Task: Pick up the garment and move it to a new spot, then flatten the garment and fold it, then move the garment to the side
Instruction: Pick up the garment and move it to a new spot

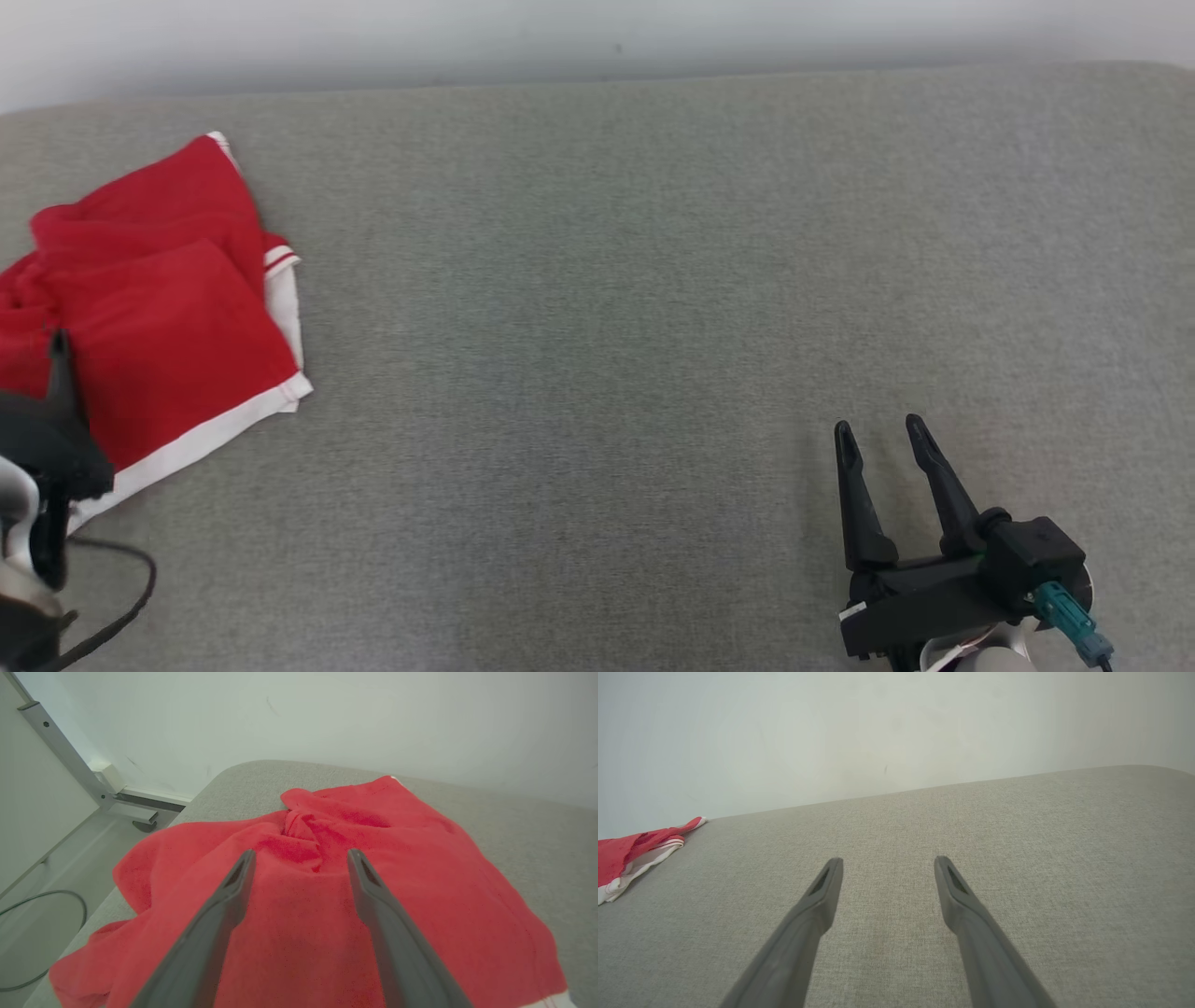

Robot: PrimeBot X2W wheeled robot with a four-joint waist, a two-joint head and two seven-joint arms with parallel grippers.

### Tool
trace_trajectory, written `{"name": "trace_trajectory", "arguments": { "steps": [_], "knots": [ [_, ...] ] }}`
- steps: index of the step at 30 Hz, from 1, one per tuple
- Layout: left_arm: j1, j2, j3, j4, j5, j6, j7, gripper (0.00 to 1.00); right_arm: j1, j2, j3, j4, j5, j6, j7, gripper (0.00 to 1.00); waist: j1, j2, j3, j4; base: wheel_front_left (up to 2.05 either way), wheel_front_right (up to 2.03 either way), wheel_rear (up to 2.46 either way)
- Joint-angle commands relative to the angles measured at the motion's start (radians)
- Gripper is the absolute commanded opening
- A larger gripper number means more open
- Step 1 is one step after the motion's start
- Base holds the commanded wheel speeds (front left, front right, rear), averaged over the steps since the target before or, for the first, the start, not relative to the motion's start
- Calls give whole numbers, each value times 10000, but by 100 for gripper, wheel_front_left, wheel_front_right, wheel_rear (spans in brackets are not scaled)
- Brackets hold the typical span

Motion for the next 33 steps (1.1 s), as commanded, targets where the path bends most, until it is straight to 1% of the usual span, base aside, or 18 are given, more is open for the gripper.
{"name": "trace_trajectory", "arguments": {
  "steps": [1, 2, 4, 6, 7, 11, 12, 13, 14, 16, 21, 23, 28, 33],
  "knots": [
    [-65, 171, -145, 251, -27, 2, 267, 100, -64, 6, -13, 20, 50, 34, -8, 100, -1, -2, 215, -272, 0, 0, 0],
    [-165, 248, -159, 551, -203, 4, 665, 100, -75, 8, 0, 19, 50, 34, -8, 100, -1, -2, 210, -310, 0, 0, 0],
    [-321, 396, -493, 811, -137, -1, 1162, 100, -61, 9, -7, 18, 76, 34, -8, 100, -1, -2, 185, -361, 0, 0, 0],
    [-363, 519, -518, 1278, -318, 2, 1789, 100, -22, 5, -7, 40, 93, 34, -8, 100, -1, -2, 138, -397, 0, 0, 0],
    [-361, 596, -638, 1501, -242, 5, 2121, 100, -14, 6, 9, 57, 100, 34, -8, 100, -1, -2, 106, -425, 0, 0, 0],
    [-544, 665, -741, 2208, -300, 112, 3122, 100, 25, 6, 6, 37, 105, 34, -8, 100, -1, -2, 14, -475, 0, 0, 0],
    [-565, 646, -785, 2290, -269, 164, 3199, 90, 39, 5, -2, 32, 97, 34, -8, 100, -1, -2, -13, -484, 0, 0, 0],
    [-584, 631, -824, 2314, -232, 230, 3209, 15, 46, 6, -15, 39, 86, 34, -8, 100, -1, -2, -35, -485, 0, 0, 0],
    [-597, 634, -876, 2313, -191, 272, 3147, 0, 54, 6, -30, 50, 72, 34, -8, 100, -1, -2, -60, -482, 0, 0, 0],
    [-633, 683, -937, 2334, -161, 294, 3043, 0, 68, 6, -66, 65, 47, 34, -8, 100, -1, -2, -89, -468, 0, 0, 0],
    [-887, 813, -896, 2037, -140, 527, 1879, 0, 182, 6, -172, 74, 0, 34, -8, 100, -1, -2, -245, -345, 0, 0, 0],
    [-998, 701, -809, 1880, -273, 547, 1410, 0, 247, 8, -218, 76, -16, 34, -7, 100, -1, -2, -332, -244, 0, 0, 0],
    [-1372, 622, -790, 1420, -383, 422, 402, 0, 386, 8, -246, 96, -31, 34, -8, 100, -1, -2, -579, 43, 0, 0, 0],
    [-1904, 572, -928, 851, -425, 251, -318, 0, 467, 5, -208, 147, 18, 34, -7, 100, -1, -2, -819, 236, 0, 0, 0]
  ]
}}
